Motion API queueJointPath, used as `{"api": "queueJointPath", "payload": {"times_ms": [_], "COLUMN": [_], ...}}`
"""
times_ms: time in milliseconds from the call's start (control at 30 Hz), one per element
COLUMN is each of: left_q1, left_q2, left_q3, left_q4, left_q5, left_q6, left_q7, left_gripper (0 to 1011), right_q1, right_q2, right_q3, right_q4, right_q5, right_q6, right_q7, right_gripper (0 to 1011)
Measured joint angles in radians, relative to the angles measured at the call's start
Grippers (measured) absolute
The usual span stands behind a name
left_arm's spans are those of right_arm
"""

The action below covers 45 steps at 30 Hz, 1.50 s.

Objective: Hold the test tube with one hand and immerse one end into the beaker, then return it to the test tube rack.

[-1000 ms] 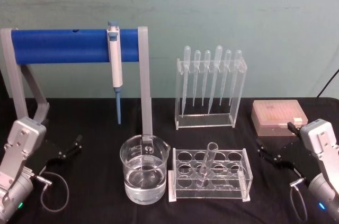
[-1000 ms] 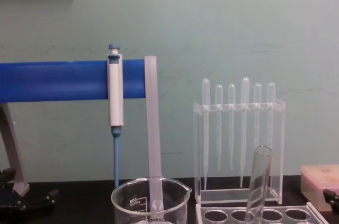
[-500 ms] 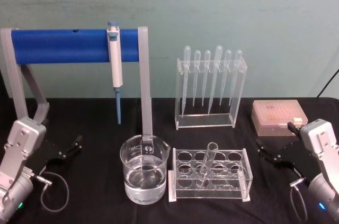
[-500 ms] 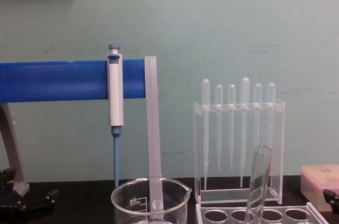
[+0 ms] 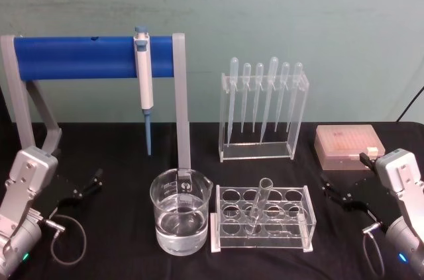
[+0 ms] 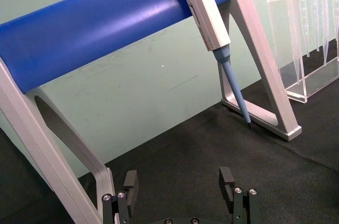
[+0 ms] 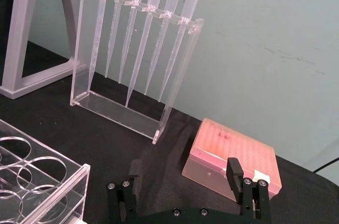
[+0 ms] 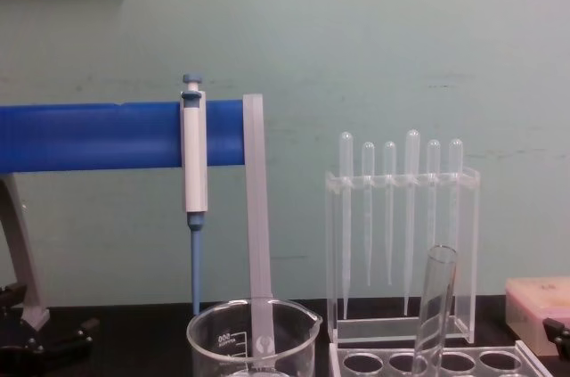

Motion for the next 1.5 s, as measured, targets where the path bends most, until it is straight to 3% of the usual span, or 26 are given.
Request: {"api": "queueJointPath", "payload": {"times_ms": [133,333,533,700,800,900,933,1067,1233,1400,1433,1500], "left_q1": [0.0,0.0,0.0,0.0,0.0,0.0,0.0,0.0,0.0,0.0,0.0,0.0], "left_q2": [0.0,0.0,0.0,0.0,0.0,0.0,0.0,0.0,0.0,0.0,0.0,0.0], "left_q3": [0.0,0.0,0.0,0.0,0.0,0.0,0.0,0.0,0.0,0.0,0.0,0.0], "left_q4": [0.0,0.0,0.0,0.0,0.0,0.0,0.0,0.0,0.0,0.0,0.0,0.0], "left_q5": [0.0,0.0,0.0,0.0,0.0,0.0,0.0,0.0,0.0,0.0,0.0,0.0], "left_q6": [0.0,0.0,0.0,0.0,0.0,0.0,0.0,0.0,0.0,0.0,0.0,0.0], "left_q7": [0.0,0.0,0.0,0.0,0.0,0.0,0.0,0.0,0.0,0.0,0.0,0.0], "left_gripper": [1000,1000,1000,1000,1000,1000,1000,1000,1000,1000,1000,1000], "right_q1": [0.0,-0.001,-0.033,-0.072,-0.102,-0.121,-0.121,-0.135,-0.112,-0.071,0.019,0.041], "right_q2": [0.0,0.016,0.052,0.1,0.15,0.184,0.184,0.217,0.209,0.181,0.099,0.078], "right_q3": [0.003,0.036,0.075,0.095,0.099,0.096,0.096,0.083,0.056,0.031,0.01,0.004], "right_q4": [-0.003,-0.05,-0.128,-0.18,-0.216,-0.239,-0.239,-0.256,-0.235,-0.205,-0.121,-0.096], "right_q5": [-0.003,-0.011,0.024,0.074,0.134,0.166,0.166,0.196,0.219,0.215,0.202,0.202], "right_q6": [0.0,-0.005,-0.006,-0.022,-0.026,-0.026,-0.026,-0.048,-0.101,-0.129,-0.151,-0.153], "right_q7": [0.002,0.016,0.074,0.169,0.291,0.378,0.378,0.501,0.632,0.709,0.785,0.801], "right_gripper": [1004,1004,1004,1004,1004,1004,1004,1004,1004,1004,1004,1004]}}
